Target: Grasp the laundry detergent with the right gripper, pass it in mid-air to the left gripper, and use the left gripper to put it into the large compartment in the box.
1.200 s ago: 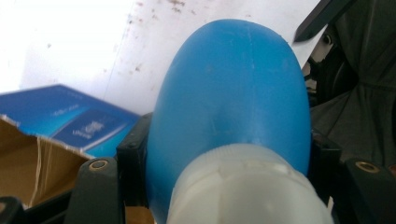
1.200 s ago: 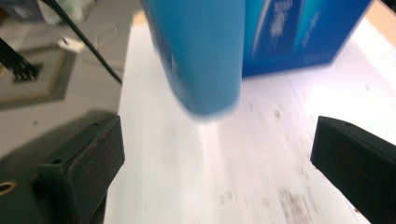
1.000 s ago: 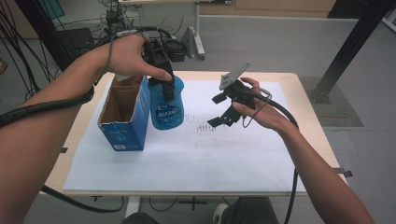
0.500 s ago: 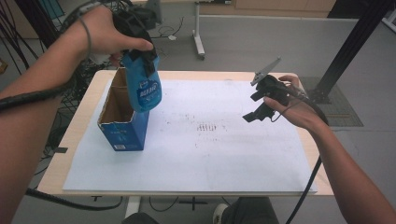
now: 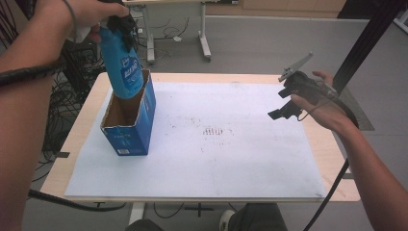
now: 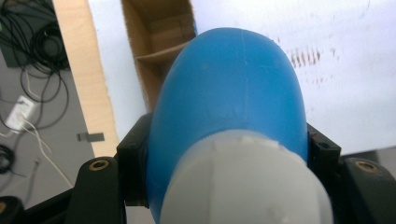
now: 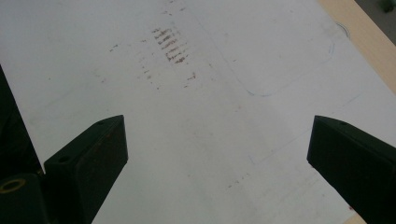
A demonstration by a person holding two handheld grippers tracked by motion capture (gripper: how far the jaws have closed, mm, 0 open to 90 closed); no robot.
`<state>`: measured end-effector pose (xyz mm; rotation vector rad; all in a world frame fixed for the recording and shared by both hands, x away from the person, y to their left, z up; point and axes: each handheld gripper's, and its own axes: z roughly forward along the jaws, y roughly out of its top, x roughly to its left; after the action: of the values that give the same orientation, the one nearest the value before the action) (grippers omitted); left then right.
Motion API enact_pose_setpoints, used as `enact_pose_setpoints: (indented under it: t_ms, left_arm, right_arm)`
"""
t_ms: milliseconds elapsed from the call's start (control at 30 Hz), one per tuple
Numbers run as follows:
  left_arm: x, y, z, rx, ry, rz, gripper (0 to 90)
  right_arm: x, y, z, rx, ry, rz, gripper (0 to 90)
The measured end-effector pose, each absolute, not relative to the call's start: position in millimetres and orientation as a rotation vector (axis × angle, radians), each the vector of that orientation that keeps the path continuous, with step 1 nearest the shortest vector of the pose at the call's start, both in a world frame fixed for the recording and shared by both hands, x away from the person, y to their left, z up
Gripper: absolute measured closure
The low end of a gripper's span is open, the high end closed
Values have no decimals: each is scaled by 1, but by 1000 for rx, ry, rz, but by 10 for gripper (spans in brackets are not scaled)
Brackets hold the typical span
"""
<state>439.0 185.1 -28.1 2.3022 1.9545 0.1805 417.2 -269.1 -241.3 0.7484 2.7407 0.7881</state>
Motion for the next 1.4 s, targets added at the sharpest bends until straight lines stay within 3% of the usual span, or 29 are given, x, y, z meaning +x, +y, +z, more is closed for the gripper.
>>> enact_pose_setpoints:
  t_ms: [733, 1400]
  left_arm:
    - [441, 224, -1, 2040, 2173, 250, 365]
    - [451, 233, -35, 2019, 2209, 230, 365]
  right_arm:
    - [413, -283, -242, 772, 2752, 766, 53]
    - [411, -285, -252, 763, 2793, 728, 56]
